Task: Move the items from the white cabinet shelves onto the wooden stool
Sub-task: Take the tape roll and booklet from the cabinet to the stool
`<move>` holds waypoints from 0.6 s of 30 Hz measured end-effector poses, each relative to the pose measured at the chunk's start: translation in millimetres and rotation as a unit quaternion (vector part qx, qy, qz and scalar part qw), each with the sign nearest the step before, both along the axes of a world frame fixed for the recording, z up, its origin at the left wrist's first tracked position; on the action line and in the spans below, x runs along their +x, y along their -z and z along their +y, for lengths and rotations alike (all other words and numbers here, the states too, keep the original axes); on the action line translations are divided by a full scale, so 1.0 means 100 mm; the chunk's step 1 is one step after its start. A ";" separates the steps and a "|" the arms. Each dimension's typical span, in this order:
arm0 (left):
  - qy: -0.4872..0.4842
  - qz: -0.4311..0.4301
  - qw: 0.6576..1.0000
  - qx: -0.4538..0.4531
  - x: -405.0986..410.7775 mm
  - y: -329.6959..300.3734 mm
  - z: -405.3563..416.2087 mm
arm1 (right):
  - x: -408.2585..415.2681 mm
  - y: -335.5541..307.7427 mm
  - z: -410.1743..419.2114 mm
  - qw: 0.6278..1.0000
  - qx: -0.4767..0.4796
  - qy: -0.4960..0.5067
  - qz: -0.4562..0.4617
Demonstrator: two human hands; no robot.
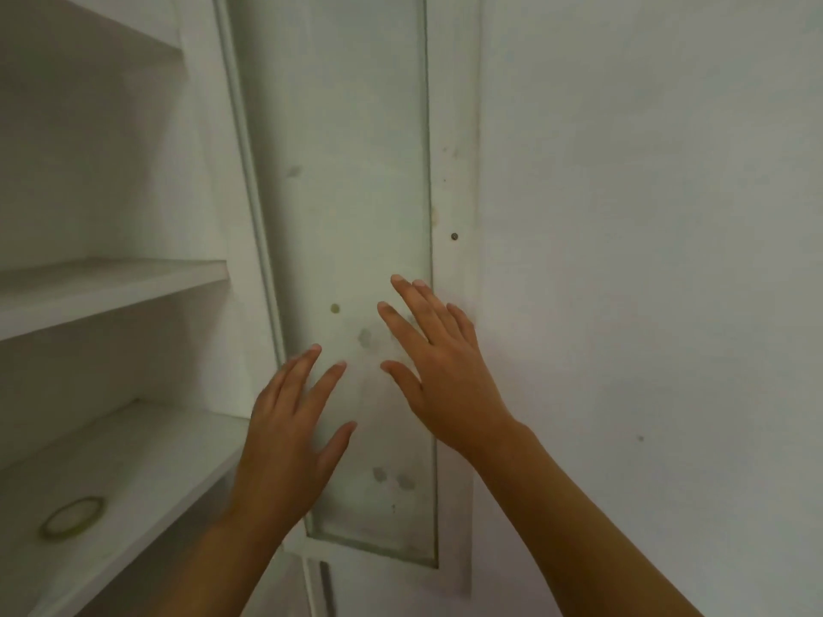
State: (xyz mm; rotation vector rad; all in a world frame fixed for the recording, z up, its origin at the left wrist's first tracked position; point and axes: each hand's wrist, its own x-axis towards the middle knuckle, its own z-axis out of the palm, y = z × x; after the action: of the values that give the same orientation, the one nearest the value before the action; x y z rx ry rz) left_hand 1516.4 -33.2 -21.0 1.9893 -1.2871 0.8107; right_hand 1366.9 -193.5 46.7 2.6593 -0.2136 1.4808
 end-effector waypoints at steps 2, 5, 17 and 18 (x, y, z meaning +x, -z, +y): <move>-0.006 0.019 1.000 -0.009 0.05 0.05 0.33 | 0.14 0.05 0.23 1.000 0.005 -0.016 0.020; -0.028 0.040 0.999 -0.012 0.17 0.14 0.83 | 0.37 0.14 0.62 0.998 0.019 -0.047 0.044; -0.141 0.128 0.981 0.042 0.43 0.77 2.06 | 1.21 0.68 1.68 0.971 0.073 -0.182 0.135; -0.149 0.132 0.979 0.044 0.44 0.83 2.11 | 1.29 0.71 1.72 0.968 0.074 -0.196 0.139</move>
State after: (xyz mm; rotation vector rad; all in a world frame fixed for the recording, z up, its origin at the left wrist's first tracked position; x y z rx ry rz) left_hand 1560.3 177.4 -104.0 2.3077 -0.9003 0.6042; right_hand 1495.4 -21.8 -24.2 3.1276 0.2466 1.1877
